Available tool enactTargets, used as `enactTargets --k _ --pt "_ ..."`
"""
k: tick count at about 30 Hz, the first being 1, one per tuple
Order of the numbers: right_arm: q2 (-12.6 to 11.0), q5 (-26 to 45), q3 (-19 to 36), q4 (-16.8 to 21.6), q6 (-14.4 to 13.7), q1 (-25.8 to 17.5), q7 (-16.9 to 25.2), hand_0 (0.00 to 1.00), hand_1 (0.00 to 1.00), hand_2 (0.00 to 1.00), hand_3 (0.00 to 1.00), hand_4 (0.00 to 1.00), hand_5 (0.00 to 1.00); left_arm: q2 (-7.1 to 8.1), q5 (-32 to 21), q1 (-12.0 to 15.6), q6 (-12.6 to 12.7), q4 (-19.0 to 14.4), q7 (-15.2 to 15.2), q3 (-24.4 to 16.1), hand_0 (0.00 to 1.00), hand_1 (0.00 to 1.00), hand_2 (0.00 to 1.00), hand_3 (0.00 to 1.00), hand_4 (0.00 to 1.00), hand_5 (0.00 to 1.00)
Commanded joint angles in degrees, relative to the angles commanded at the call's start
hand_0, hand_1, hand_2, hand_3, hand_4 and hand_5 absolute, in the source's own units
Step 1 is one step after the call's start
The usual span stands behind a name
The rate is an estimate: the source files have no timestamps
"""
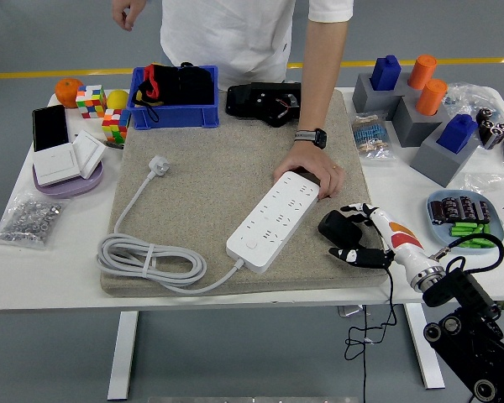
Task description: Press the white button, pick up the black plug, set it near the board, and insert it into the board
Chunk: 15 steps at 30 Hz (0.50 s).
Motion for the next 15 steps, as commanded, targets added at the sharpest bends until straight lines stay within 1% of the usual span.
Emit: enactTargets --k 5,6,11,12,15 --pt "0.09 0.49 -0.92 -0.35 -0.34 0.66 0.27 0.698 0.689 0.655 0.748 0.965 0.317 -0.03 -0.01 0.09 0.0 0.0 0.02 -0.04 0.7 0.67 0.647 0.65 0.562 0.191" --pt "0.07 0.64 -1.08 -0.36 -0.47 0.78 0.4 0.678 0.663 0.633 0.73 0.927 0.297 -0.04 -0.02 0.09 0.0 0.0 0.02 -0.04 0.7 0.67 0.647 0.65 0.561 0.191" --pt "0.0 1.06 -1.61 -0.03 -0.99 1.34 0.84 0.678 0.663 0.633 0.73 0.927 0.297 -0.09 -0.08 0.1 0.0 0.0 0.02 -0.05 0.7 0.67 0.647 0.65 0.561 0.191" --pt "-0.02 1.11 -1.64 0.07 -1.1 1.4 0.92 0.67 0.653 0.621 0.7 0.903 0.279 -0.1 -0.1 0.11 0.0 0.0 0.02 -0.04 0.699 0.67 0.647 0.65 0.561 0.191" --pt "-0.07 1.19 -1.72 0.12 -1.38 1.56 1.14 0.67 0.653 0.621 0.7 0.903 0.279 -0.1 -0.11 0.12 0.0 0.0 0.02 -0.07 0.699 0.67 0.647 0.65 0.561 0.191"
